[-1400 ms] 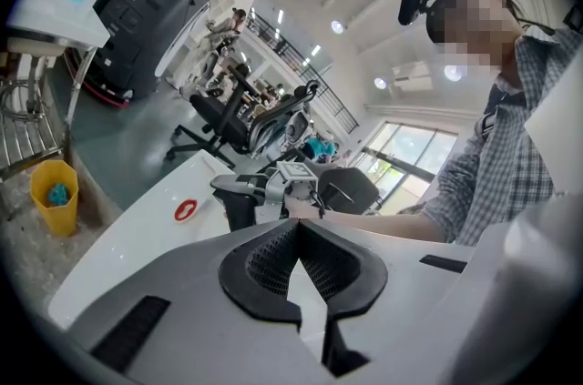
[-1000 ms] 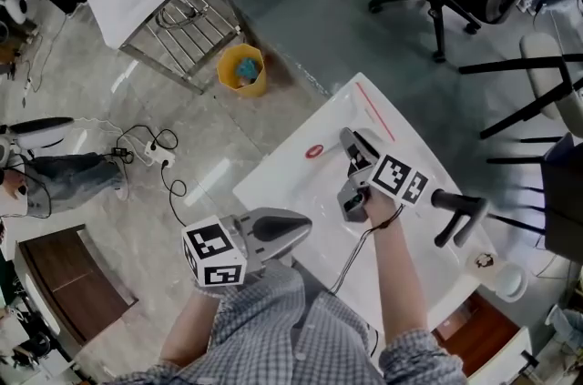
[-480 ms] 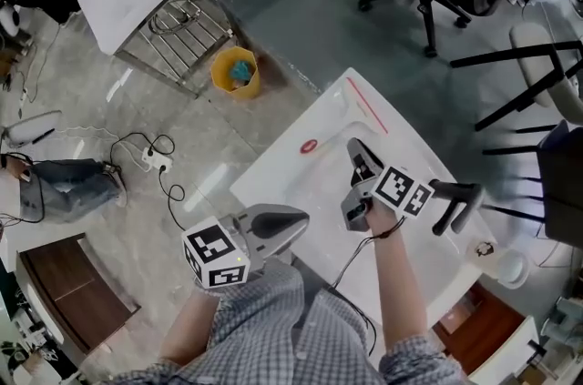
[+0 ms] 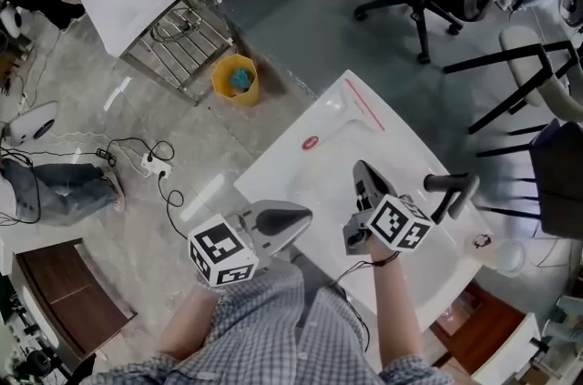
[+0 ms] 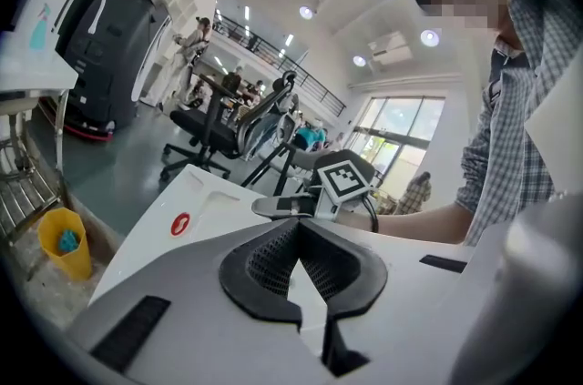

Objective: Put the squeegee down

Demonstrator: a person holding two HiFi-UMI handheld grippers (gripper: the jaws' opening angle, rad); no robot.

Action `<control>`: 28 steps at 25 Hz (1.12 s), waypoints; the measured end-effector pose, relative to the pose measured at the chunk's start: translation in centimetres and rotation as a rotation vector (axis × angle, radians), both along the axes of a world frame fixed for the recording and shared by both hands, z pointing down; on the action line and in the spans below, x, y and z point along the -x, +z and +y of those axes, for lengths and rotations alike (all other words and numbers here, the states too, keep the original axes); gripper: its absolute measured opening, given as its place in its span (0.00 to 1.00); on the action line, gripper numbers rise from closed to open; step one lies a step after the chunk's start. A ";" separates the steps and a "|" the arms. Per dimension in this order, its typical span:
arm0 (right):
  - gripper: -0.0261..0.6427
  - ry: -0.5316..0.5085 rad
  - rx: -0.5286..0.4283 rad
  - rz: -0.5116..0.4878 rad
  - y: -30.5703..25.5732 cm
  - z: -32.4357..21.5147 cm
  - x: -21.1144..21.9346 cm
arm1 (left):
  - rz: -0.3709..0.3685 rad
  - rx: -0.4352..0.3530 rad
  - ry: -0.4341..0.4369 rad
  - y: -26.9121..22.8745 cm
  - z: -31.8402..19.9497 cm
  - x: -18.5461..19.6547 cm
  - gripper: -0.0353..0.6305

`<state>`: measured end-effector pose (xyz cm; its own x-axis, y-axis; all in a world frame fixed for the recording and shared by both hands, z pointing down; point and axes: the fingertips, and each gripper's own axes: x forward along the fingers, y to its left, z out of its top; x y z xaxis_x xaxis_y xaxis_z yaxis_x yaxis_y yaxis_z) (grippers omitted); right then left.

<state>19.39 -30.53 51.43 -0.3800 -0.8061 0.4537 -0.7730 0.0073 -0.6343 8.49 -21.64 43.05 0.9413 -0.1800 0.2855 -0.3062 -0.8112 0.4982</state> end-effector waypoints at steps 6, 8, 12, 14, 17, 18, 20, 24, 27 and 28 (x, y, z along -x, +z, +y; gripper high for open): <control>0.05 -0.077 -0.113 0.154 -4.1 3.2 1.4 | -0.008 -0.046 0.018 -1.3 0.6 0.2 0.06; 0.05 -0.088 -0.150 0.223 -5.3 4.0 1.7 | -0.015 -0.070 0.015 -1.7 0.7 0.4 0.06; 0.05 -0.088 -0.221 0.345 -7.7 5.5 2.1 | -0.031 -0.122 0.003 -2.4 1.0 0.8 0.06; 0.05 -0.081 -0.257 0.389 -8.8 6.2 2.1 | -0.032 -0.142 -0.001 -2.9 1.3 1.0 0.06; 0.05 -0.072 -0.293 0.446 -10.2 7.1 1.9 | -0.026 -0.169 -0.014 -3.7 1.5 1.4 0.06; 0.05 -0.067 -0.298 0.461 -10.6 7.4 1.9 | -0.024 -0.176 -0.018 -3.9 1.5 1.6 0.06; 0.05 -0.056 -0.310 0.486 -11.5 7.9 1.7 | -0.021 -0.190 -0.021 -4.5 1.6 2.0 0.06; 0.05 -0.040 -0.349 0.517 -12.9 8.6 1.7 | -0.025 -0.230 -0.023 -5.4 1.8 2.6 0.06; 0.05 -0.026 -0.347 0.512 -12.8 9.0 1.4 | -0.025 -0.248 -0.017 -5.8 2.1 2.6 0.06; 0.05 -0.021 -0.339 0.509 -12.7 9.2 1.3 | -0.024 -0.251 -0.015 -5.9 2.2 2.7 0.06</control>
